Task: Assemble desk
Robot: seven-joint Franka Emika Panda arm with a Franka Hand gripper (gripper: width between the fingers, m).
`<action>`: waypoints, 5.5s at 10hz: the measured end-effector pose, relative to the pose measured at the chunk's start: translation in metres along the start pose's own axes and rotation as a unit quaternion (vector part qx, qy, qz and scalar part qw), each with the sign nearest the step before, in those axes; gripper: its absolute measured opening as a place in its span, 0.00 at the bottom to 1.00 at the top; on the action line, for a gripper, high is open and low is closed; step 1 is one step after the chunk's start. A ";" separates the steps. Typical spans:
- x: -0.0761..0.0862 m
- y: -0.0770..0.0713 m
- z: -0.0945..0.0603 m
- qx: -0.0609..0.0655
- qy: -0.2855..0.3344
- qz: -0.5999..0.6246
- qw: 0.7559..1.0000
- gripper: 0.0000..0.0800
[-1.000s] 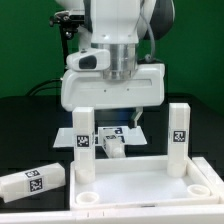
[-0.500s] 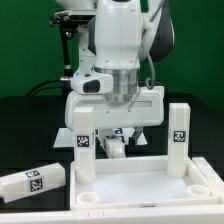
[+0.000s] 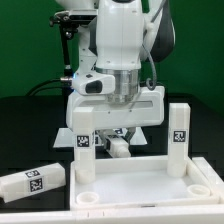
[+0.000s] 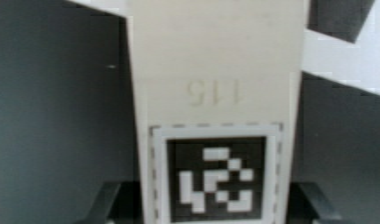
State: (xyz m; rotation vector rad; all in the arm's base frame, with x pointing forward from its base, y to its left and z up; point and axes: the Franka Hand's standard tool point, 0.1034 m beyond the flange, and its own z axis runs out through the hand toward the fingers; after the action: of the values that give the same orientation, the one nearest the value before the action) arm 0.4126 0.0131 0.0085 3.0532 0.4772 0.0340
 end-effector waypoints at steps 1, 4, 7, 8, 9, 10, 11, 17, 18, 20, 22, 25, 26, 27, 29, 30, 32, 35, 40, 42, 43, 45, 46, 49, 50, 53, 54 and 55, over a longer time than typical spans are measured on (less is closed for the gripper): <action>-0.003 0.012 -0.014 0.001 -0.003 -0.102 0.995 0.35; -0.036 0.075 -0.020 -0.006 0.002 -0.328 0.945 0.35; -0.037 0.077 -0.020 -0.011 0.001 -0.410 0.912 0.36; -0.036 0.077 -0.020 -0.010 0.000 -0.423 0.906 0.36; -0.030 0.077 -0.018 -0.001 -0.015 -0.505 0.863 0.36; -0.025 0.081 -0.018 0.005 -0.020 -0.561 0.827 0.36; -0.026 0.086 -0.019 0.005 -0.018 -0.596 0.803 0.36; -0.058 0.099 -0.003 0.043 -0.043 -0.793 0.606 0.36; -0.064 0.102 0.000 0.050 -0.046 -0.813 0.579 0.36; -0.069 0.106 0.004 0.062 -0.051 -0.849 0.523 0.36; -0.070 0.111 0.004 0.064 -0.053 -0.867 0.491 0.36; -0.069 0.109 0.002 0.063 -0.056 -0.860 0.503 0.36; -0.060 0.104 -0.011 0.054 -0.058 -0.852 0.517 0.48; -0.057 0.109 -0.024 0.041 -0.060 -0.838 0.541 0.65; -0.051 0.115 -0.050 0.027 -0.075 -0.763 0.641 0.79; -0.043 0.119 -0.064 0.011 -0.072 -0.742 0.666 0.81; -0.039 0.120 -0.066 0.002 -0.071 -0.680 0.730 0.81; -0.040 0.123 -0.066 -0.003 -0.071 -0.592 0.802 0.81; -0.033 0.152 -0.074 0.000 -0.108 -0.287 0.952 0.81; -0.033 0.149 -0.073 -0.002 -0.106 -0.213 0.971 0.81; -0.034 0.150 -0.072 0.001 -0.108 -0.163 0.981 0.81; -0.033 0.159 -0.064 0.008 -0.117 0.010 0.993 0.81; -0.035 0.157 -0.061 0.018 -0.139 0.092 0.986 0.81; -0.026 0.155 -0.058 0.017 -0.140 0.176 0.974 0.81; -0.025 0.153 -0.058 0.017 -0.140 0.205 0.969 0.81; -0.023 0.162 -0.046 0.080 -0.155 0.349 0.921 0.81; -0.018 0.168 -0.049 0.126 -0.166 0.402 0.892 0.81; -0.019 0.170 -0.045 0.143 -0.161 0.439 0.872 0.81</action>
Offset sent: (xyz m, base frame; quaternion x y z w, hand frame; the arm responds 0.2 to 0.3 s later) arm -0.0088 -0.0492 -0.0016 0.0777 0.0611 -0.3829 0.9185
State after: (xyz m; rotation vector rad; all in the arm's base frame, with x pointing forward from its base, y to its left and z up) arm 0.4448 -0.1520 0.0623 3.1368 -1.0123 -0.5363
